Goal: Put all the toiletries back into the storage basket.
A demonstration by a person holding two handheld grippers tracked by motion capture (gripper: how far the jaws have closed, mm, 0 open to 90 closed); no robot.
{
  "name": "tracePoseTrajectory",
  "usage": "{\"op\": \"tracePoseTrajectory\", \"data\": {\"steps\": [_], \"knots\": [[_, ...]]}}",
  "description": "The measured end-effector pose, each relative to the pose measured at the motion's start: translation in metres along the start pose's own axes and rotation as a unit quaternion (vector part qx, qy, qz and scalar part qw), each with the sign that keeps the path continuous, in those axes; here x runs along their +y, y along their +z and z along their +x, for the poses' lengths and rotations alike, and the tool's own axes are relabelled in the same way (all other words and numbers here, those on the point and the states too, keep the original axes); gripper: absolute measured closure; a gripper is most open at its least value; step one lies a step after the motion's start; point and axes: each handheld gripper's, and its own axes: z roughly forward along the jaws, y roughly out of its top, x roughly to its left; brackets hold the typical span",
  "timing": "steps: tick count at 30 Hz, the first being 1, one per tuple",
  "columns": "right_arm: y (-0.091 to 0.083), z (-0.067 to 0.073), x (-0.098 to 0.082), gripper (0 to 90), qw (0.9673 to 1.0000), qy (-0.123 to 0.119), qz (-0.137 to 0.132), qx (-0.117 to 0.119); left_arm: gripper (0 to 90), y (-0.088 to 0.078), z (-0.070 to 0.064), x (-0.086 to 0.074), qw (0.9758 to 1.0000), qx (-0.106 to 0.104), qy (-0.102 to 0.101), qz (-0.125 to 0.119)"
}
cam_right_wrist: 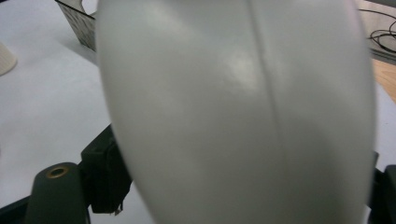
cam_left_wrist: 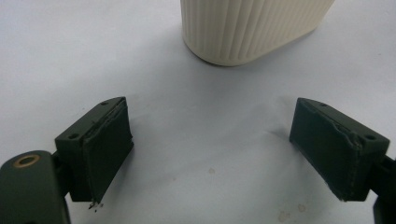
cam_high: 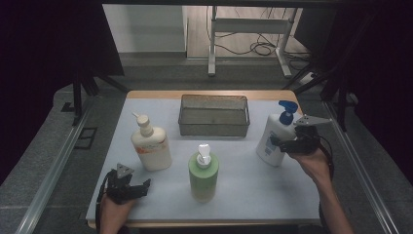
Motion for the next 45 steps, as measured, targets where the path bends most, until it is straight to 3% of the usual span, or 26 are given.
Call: {"op": "tracePoseTrajectory", "data": {"steps": [10, 14, 26, 33, 45], "knots": [[0.006, 0.001, 0.003, 27.7, 0.9999, -0.008, -0.001, 0.007, 12.5, 0.000, 0.000, 0.000, 1.0000, 0.000, 0.000, 0.000], [0.007, 0.002, 0.003, 35.6, 0.9999, -0.011, 0.000, 0.010, 12.4, 0.000, 0.000, 0.000, 1.0000, 0.000, 0.000, 0.000], [0.004, 0.006, 0.004, 37.1, 0.9998, -0.017, 0.007, 0.010, 12.4, 0.000, 0.000, 0.000, 1.0000, 0.000, 0.000, 0.000], [-0.003, 0.010, 0.011, 37.3, 0.9997, -0.007, 0.000, 0.022, 12.4, 0.000, 0.000, 0.000, 1.0000, 0.000, 0.000, 0.000], [-0.008, 0.029, 0.030, 37.3, 0.9989, -0.031, -0.002, 0.035, 12.5, 0.000, 0.000, 0.000, 1.0000, 0.000, 0.000, 0.000]]}}
